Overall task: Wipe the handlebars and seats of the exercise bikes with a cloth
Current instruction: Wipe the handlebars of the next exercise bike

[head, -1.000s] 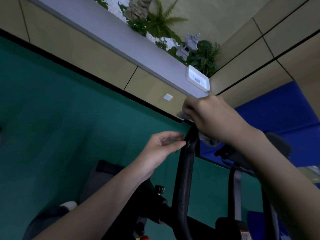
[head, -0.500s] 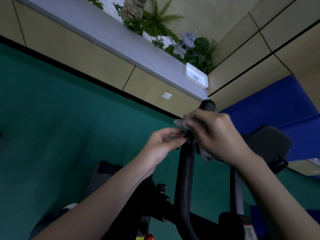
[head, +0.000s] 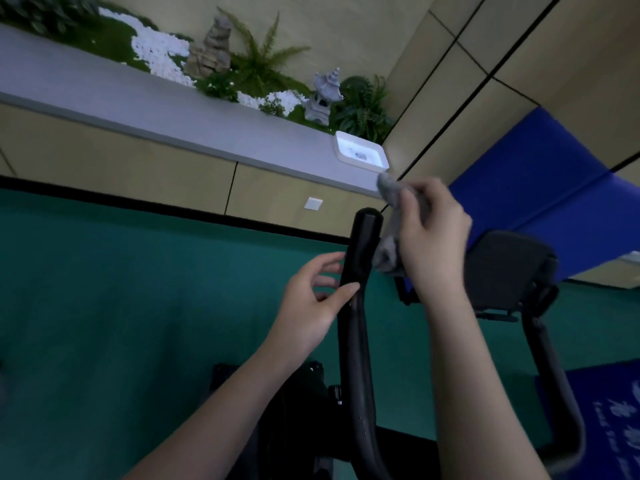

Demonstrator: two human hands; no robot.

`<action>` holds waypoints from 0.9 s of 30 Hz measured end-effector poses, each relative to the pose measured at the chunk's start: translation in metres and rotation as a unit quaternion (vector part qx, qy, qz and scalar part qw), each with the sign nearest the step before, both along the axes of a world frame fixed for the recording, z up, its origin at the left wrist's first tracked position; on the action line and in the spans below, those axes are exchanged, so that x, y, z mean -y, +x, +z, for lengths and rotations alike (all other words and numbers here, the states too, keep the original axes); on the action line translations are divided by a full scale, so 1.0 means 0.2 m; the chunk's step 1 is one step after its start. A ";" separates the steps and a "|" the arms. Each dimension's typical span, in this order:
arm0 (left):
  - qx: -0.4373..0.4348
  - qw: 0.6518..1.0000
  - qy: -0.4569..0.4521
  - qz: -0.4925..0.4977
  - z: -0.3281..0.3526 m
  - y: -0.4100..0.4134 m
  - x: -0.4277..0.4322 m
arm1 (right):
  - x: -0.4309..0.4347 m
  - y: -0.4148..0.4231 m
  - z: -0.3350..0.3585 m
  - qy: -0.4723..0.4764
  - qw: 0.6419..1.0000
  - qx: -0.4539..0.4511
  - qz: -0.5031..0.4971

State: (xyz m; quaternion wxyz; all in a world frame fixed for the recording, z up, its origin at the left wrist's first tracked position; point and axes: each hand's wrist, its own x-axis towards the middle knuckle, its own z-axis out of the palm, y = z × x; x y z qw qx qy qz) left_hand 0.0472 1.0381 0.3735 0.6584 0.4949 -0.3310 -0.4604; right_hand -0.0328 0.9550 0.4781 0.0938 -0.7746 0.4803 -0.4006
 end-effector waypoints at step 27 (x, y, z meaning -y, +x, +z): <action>0.001 1.000 -0.022 -0.005 0.00 0.02 0.02 | -0.05 -0.01 -0.26 0.357 0.895 0.266 0.011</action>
